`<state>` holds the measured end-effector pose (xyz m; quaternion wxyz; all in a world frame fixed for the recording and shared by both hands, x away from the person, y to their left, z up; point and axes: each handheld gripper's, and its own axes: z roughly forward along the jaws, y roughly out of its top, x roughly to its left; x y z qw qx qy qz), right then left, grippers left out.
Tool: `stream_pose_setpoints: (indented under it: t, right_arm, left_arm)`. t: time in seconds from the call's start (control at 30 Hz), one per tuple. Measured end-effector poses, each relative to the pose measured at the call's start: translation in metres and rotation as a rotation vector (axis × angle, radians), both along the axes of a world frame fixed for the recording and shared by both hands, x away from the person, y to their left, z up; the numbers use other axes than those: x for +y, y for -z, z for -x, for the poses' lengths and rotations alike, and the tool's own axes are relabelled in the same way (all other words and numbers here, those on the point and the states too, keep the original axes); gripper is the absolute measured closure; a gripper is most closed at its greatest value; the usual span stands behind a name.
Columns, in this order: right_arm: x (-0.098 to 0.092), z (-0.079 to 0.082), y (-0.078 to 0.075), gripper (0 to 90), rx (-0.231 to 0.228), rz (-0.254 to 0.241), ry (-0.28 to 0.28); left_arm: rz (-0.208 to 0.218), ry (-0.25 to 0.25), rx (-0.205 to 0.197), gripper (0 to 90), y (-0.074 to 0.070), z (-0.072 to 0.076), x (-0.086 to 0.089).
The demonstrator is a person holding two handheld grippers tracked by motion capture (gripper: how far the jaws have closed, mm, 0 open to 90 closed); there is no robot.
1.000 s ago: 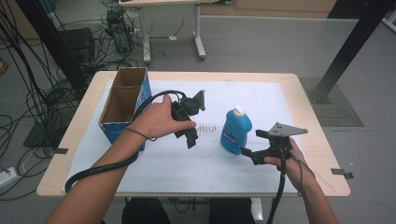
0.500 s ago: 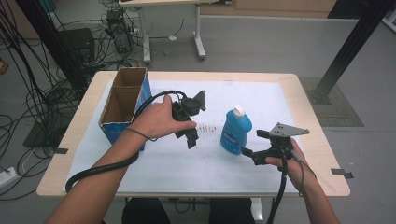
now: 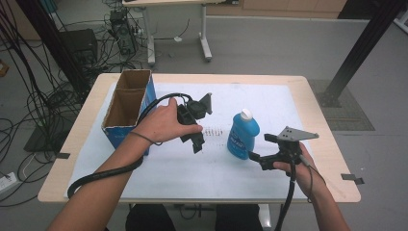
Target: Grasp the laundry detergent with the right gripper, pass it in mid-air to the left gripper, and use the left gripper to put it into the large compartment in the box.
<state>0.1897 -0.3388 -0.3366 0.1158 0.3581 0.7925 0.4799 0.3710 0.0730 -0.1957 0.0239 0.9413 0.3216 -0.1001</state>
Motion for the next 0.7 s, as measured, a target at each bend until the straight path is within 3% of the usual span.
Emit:
stream_pose_setpoints:
  t: [0.7]
  right_arm:
    - [0.0001, -0.0003, -0.0006, 5.3, -0.005, -0.005, 0.001]
  left_arm:
    - [0.0, 0.0, 0.004, 6.7, -0.0001, -0.0019, -0.0009]
